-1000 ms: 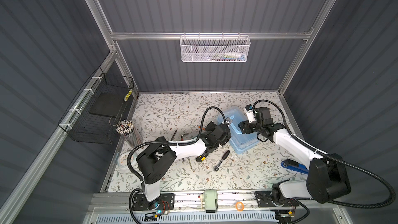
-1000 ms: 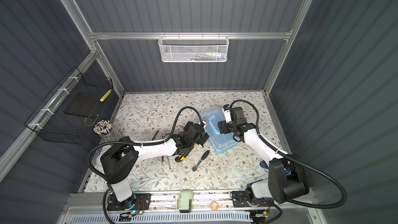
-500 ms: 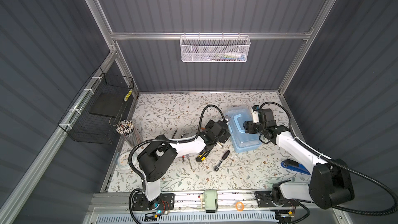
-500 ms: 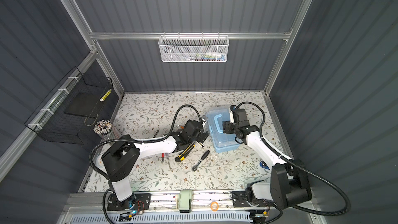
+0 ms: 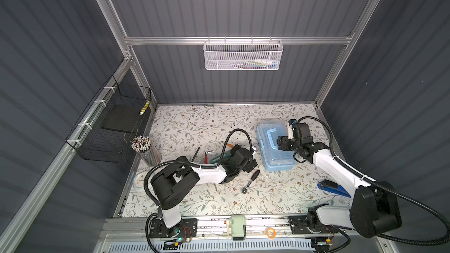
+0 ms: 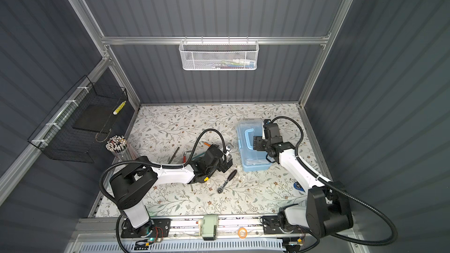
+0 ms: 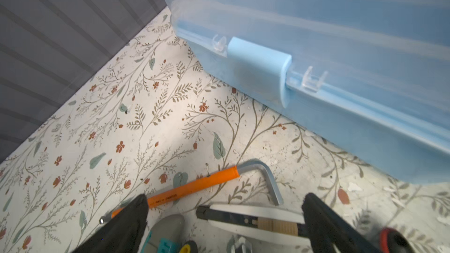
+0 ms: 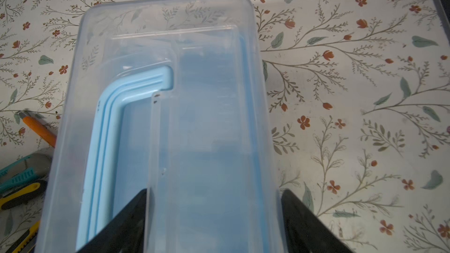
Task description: Pack the tool kit
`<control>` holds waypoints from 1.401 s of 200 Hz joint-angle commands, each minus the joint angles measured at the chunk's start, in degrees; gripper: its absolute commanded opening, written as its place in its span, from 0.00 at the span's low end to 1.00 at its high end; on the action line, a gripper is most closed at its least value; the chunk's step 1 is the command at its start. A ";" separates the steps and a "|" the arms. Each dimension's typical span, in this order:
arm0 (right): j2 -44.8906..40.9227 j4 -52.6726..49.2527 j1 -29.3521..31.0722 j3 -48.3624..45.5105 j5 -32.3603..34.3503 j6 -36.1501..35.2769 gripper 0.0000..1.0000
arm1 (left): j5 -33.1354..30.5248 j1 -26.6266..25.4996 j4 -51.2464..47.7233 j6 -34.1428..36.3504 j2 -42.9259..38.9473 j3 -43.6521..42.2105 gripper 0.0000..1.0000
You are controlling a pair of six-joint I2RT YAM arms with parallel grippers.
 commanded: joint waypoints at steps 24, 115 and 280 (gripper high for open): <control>-0.04 -5.98 -0.31 -2.40 -0.51 3.48 0.81 | -1.81 -0.69 13.01 4.94 4.99 0.06 1.00; -0.60 -4.69 -0.31 -3.03 -1.57 3.83 0.99 | 0.30 -0.94 19.20 8.18 10.12 1.40 1.00; 1.36 -6.46 -0.44 -2.77 1.11 1.31 0.87 | -4.98 -4.10 27.49 14.13 18.87 6.78 1.00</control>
